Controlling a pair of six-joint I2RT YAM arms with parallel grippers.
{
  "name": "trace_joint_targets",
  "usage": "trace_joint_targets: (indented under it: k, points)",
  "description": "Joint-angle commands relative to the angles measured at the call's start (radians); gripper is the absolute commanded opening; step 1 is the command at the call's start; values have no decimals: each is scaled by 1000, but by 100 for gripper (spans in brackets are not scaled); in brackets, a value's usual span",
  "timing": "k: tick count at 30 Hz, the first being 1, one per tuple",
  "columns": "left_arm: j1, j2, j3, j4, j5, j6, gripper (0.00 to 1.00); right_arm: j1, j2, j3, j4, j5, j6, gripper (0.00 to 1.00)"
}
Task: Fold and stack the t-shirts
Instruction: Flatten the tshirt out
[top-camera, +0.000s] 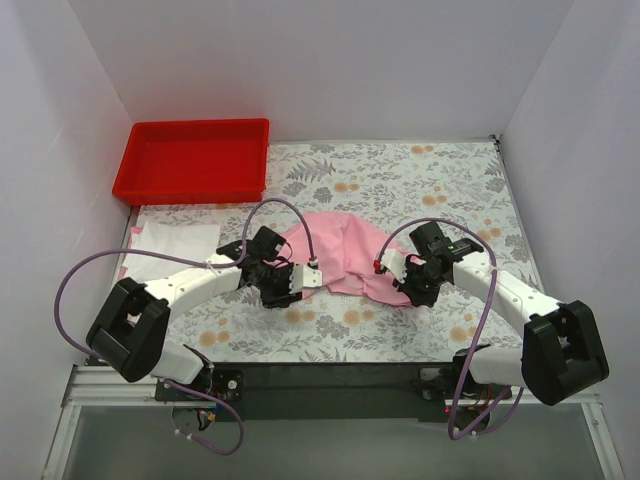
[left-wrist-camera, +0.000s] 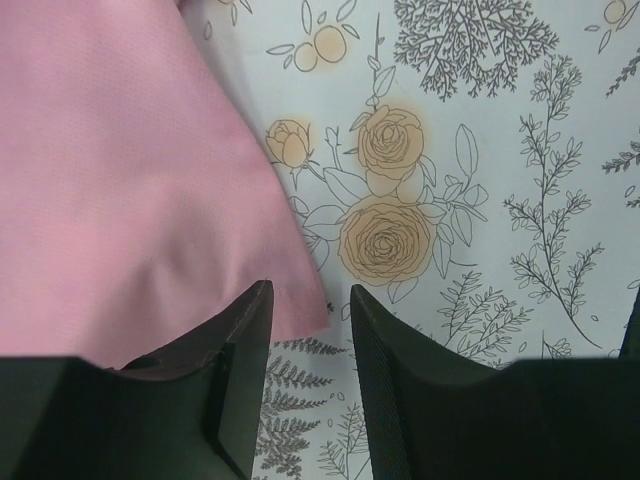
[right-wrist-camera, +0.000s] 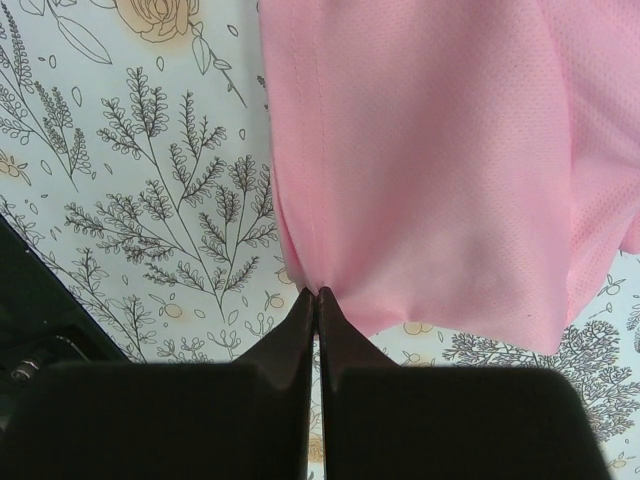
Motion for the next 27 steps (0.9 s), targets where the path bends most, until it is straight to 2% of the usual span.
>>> trace_joint_targets:
  k: [1, 9, 17, 19, 22, 23, 27]
  points:
    - [8, -52, 45, -41, 21, 22, 35, -7, -11, 28, -27, -27, -18, 1]
    - [7, -6, -32, 31, -19, 38, 36, -5, -9, 26, -26, -29, -13, 1]
    - [33, 107, -70, 99, -76, 53, 35, -7, -23, 23, -32, -34, -16, 1]
    - [39, 120, -67, 79, -84, 67, 25, -7, -31, 25, -33, -34, -24, 1]
    - [41, 137, -58, 24, -87, 72, 3, -7, -49, 29, -35, -30, -27, 1]
    - [42, 140, -38, 7, -88, 68, 1, -10, -54, 34, -33, -30, -32, 1]
    - [41, 79, 66, -94, -73, 21, 0, -51, -80, 87, -35, -20, -50, 1]
